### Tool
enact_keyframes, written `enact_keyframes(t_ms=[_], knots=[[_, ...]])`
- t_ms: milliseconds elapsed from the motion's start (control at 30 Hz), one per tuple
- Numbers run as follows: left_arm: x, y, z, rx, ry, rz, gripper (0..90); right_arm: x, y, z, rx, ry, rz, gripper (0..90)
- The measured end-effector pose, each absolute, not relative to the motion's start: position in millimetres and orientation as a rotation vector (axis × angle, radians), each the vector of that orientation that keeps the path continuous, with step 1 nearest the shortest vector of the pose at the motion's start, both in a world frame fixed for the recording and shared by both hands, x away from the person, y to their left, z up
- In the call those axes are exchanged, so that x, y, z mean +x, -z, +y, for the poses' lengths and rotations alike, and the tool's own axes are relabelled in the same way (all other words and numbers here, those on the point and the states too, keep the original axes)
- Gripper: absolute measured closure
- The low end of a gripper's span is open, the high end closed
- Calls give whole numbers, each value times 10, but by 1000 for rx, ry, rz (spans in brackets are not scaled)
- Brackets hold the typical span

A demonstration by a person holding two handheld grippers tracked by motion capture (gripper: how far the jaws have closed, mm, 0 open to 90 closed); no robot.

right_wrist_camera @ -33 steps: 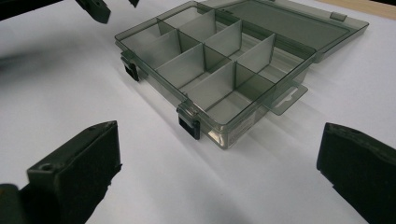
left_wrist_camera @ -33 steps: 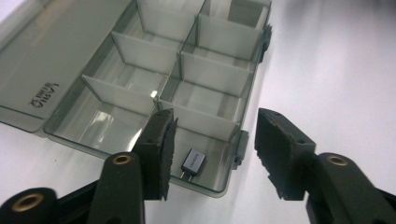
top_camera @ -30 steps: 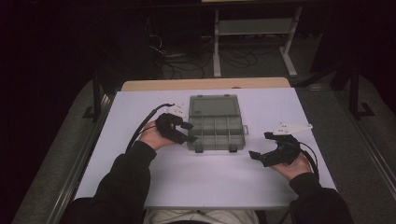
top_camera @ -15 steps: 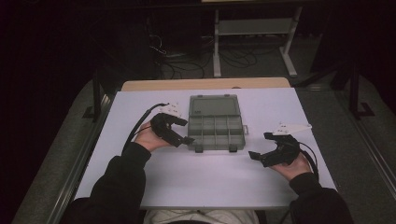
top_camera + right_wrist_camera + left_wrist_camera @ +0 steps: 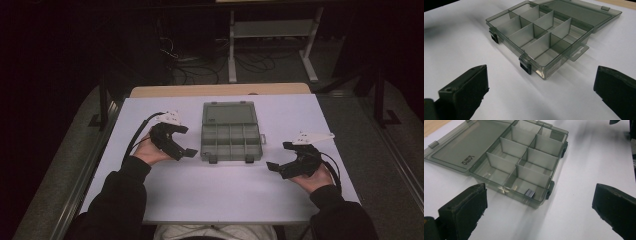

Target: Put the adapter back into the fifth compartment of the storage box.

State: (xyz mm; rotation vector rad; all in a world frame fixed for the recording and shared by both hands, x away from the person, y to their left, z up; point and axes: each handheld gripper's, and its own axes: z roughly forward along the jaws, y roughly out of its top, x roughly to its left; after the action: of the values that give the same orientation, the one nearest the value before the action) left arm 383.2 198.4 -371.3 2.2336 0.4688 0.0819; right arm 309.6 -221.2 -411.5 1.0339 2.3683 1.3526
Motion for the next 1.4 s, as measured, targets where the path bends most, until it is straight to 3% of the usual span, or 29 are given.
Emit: enact_keyframes(t_ms=[1400], knots=[[3464,3788,2621,2161,-190,551,0,3089,4119,-2208,1036,-1345,2375,0]])
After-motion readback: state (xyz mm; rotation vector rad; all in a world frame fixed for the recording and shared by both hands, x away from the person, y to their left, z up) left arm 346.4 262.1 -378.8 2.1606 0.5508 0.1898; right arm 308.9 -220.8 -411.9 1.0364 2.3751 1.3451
